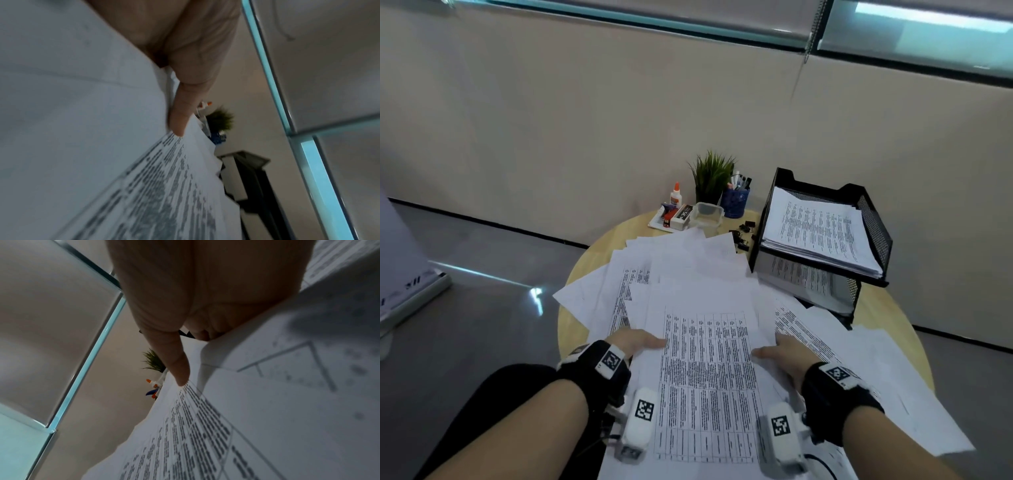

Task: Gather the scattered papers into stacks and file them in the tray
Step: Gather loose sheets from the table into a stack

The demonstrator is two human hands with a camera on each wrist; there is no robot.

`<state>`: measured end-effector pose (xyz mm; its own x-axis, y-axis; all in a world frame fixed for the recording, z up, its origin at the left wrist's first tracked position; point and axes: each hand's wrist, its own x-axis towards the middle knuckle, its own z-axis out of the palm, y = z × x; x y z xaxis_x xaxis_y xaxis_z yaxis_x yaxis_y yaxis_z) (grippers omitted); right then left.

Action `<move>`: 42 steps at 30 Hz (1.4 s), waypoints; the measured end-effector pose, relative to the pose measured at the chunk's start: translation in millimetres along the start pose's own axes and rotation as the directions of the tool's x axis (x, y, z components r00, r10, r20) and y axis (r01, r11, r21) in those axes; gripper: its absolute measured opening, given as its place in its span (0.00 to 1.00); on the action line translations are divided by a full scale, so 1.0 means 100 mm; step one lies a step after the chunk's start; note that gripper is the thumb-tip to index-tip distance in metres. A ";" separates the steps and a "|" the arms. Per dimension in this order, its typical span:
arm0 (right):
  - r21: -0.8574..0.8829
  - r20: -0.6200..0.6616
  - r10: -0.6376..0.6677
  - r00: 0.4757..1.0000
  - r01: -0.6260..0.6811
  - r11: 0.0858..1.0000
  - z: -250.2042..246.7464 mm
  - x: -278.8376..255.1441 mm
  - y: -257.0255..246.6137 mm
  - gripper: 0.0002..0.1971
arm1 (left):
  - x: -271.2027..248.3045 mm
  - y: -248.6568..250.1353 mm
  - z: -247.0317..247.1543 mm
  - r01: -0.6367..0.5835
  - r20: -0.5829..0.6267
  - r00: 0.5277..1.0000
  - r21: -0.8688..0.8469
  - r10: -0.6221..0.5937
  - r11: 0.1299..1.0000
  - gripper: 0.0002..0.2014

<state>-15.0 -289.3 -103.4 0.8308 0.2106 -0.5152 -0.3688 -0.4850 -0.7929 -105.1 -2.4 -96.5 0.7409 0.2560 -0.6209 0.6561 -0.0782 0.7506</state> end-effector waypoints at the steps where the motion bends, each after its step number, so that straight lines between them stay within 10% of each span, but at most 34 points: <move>1: 0.001 0.014 -0.013 1.000 0.013 1.000 0.02 -0.09 -0.05 0.32 | -0.08 0.01 0.02 -0.041 -0.035 0.999 -0.004 0.041 0.999 0.37; 4: 0.083 0.050 -0.071 0.996 0.067 0.994 0.03 -0.28 -0.11 0.09 | -0.08 -0.02 0.03 -0.200 -0.089 0.978 -0.136 0.189 0.970 0.39; 8: 0.398 0.111 -0.181 0.977 0.123 0.909 -0.01 -0.48 -0.20 0.16 | -0.38 0.13 -0.08 -0.376 -0.103 0.926 -0.320 0.363 0.870 0.21; 12: 0.501 0.128 -0.230 0.965 0.137 0.855 -0.06 -0.69 -0.41 0.17 | -0.62 0.27 -0.24 -0.512 -0.061 0.847 -0.366 0.529 0.777 0.42; 18: 0.552 0.073 -0.376 0.924 0.277 0.787 -0.23 -1.00 -0.81 0.23 | -0.98 0.65 -0.32 -0.608 0.001 0.753 -0.380 0.658 0.697 0.41; 27: 0.403 -0.258 -0.644 0.720 0.686 0.605 -0.58 -1.30 -1.50 0.25 | -1.05 1.48 -0.20 -0.774 -0.275 0.621 -0.365 0.734 0.517 0.45; 33: 0.382 -0.329 -0.566 0.756 0.654 0.653 -0.45 -1.08 -1.26 0.18 | -0.90 1.43 0.09 -0.729 -0.280 0.682 -0.347 0.676 0.591 0.17; 42: 0.434 -0.363 -0.503 0.785 0.620 0.654 -0.28 -0.85 -1.26 0.19 | -0.66 1.35 0.25 -0.710 -0.377 0.704 -0.382 0.602 0.591 0.30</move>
<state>-28.0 -269.9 49.2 0.9885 0.1009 0.1126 0.0929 0.1818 -0.9789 -62.3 -53.6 40.3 0.8624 0.4962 0.1003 -0.1935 0.1402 0.9710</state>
